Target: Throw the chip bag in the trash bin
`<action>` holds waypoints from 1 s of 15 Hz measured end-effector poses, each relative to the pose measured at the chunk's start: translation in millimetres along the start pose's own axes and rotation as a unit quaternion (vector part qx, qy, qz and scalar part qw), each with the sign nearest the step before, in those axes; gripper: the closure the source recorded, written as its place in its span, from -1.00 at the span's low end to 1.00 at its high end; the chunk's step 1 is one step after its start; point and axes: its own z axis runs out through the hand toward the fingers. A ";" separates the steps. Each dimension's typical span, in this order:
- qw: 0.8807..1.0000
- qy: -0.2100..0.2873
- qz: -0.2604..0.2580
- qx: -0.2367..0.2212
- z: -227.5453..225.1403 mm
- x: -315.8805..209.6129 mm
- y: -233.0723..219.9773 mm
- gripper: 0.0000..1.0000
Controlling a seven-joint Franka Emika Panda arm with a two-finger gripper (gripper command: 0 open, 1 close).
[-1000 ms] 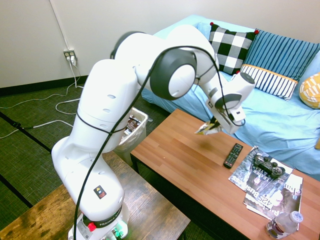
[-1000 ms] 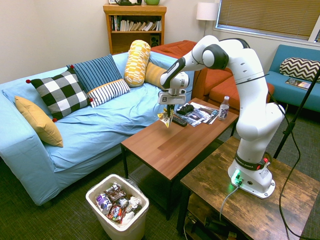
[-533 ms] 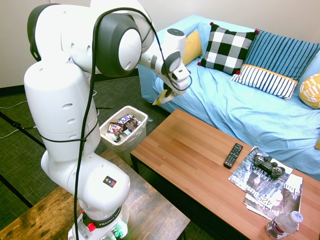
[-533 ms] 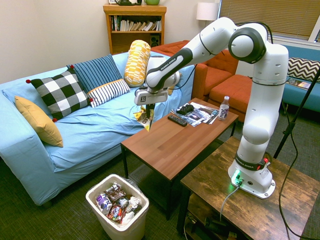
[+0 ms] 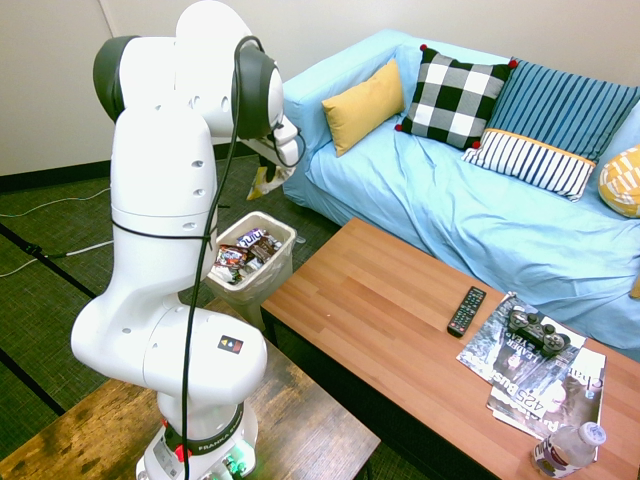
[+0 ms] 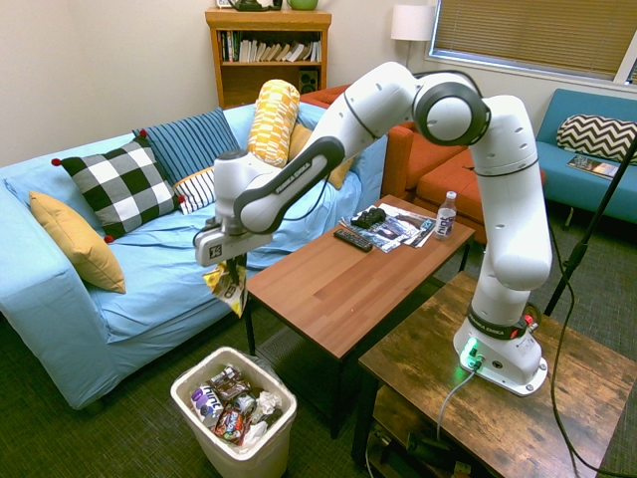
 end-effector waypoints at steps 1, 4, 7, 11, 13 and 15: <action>1.000 0.002 -0.010 -0.010 16.3 -20.9 -10.5 1.00; 0.999 0.007 -0.023 -0.044 63.9 -50.2 -22.9 -1.00; 0.997 0.007 -0.028 -0.065 90.2 -56.1 -23.4 -1.00; 0.997 0.008 -0.034 -0.065 93.0 -61.3 -28.4 -1.00; 0.997 0.008 -0.036 -0.065 87.8 -60.0 -32.0 -1.00; 0.997 0.009 -0.039 -0.063 85.1 -58.5 -33.8 -1.00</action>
